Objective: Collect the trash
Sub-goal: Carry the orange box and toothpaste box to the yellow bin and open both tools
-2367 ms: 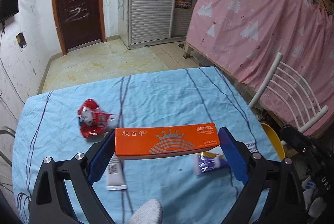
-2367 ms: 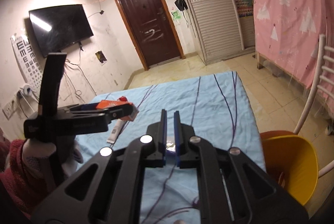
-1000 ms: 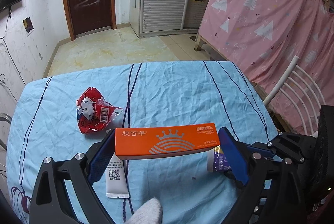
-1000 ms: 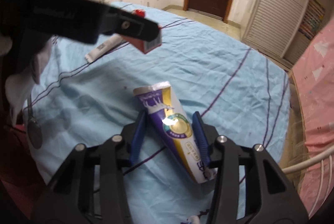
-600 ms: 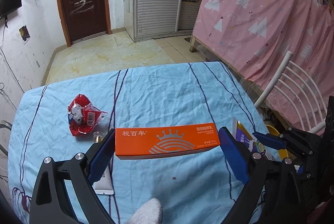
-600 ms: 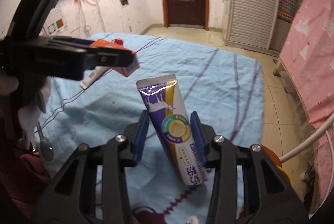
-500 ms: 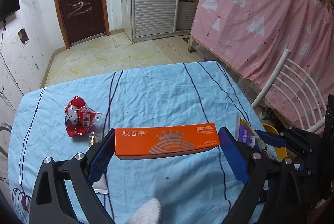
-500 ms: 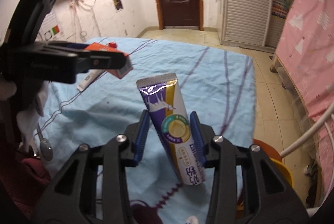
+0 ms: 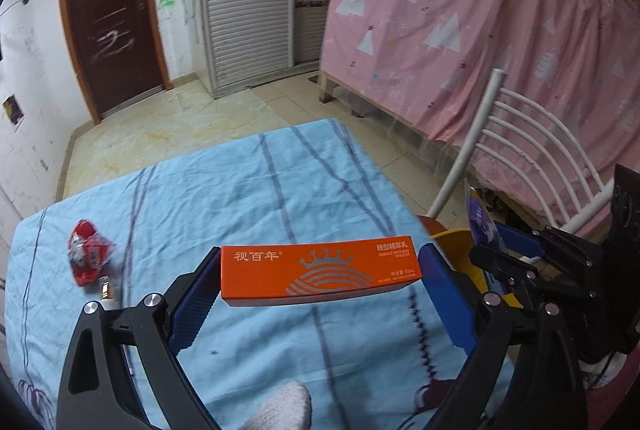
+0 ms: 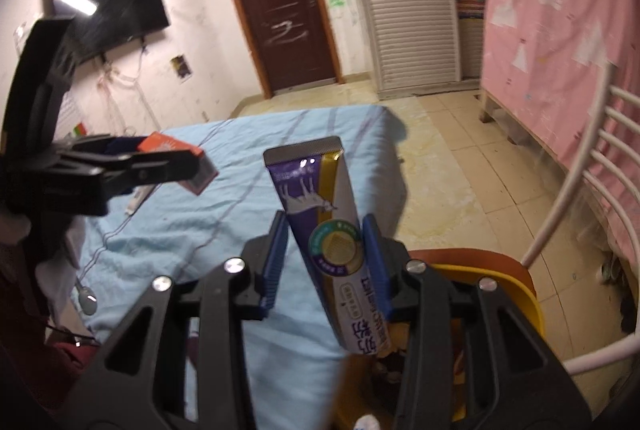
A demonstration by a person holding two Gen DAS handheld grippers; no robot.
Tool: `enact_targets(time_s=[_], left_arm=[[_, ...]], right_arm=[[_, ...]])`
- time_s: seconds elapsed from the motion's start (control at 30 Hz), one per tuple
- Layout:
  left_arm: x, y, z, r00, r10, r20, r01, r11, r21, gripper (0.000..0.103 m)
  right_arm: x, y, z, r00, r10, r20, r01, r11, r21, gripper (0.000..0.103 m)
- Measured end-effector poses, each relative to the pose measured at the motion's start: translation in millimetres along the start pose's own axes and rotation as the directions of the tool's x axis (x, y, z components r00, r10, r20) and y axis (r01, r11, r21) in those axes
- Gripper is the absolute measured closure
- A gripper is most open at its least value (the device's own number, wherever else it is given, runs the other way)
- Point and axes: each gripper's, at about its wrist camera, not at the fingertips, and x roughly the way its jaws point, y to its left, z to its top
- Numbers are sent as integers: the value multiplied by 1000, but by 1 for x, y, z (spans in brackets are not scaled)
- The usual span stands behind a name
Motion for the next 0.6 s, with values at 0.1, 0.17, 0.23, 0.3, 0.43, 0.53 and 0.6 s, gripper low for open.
enact_targets(time_s=[0.1,0.17,0.23,0.3,0.43,0.53,0.6], left_arm=[[2,-23,2,999,-31,11,30,999,41,17],[5,-39,2,999,-45,12,44,997,66,17],[10,-52,2,998,-56,6,56,995,83,17],[14,-64,2,998,-62,-2,62,993,98,17],[26,-83,-1,997,-79,-25,81,990,114,17],[33,-94,-2,996,-85,-38,90,987,130,17],[36,-101,-2,995,-92,-45,97,985,141,17]], right_arm=[[-10,-26,-8,999,-29,16,28,997,66,67],[-15,-39,-15,999,-49,20,47,994,100,67],[-19,-52,-21,997,-69,21,66,989,131,67],[-21,-63,-26,996,-86,18,82,984,157,67],[-20,-84,-38,994,-105,11,101,972,213,66],[-17,-99,-44,994,-109,5,104,959,262,59],[-16,-107,-47,992,-128,4,122,948,293,48]])
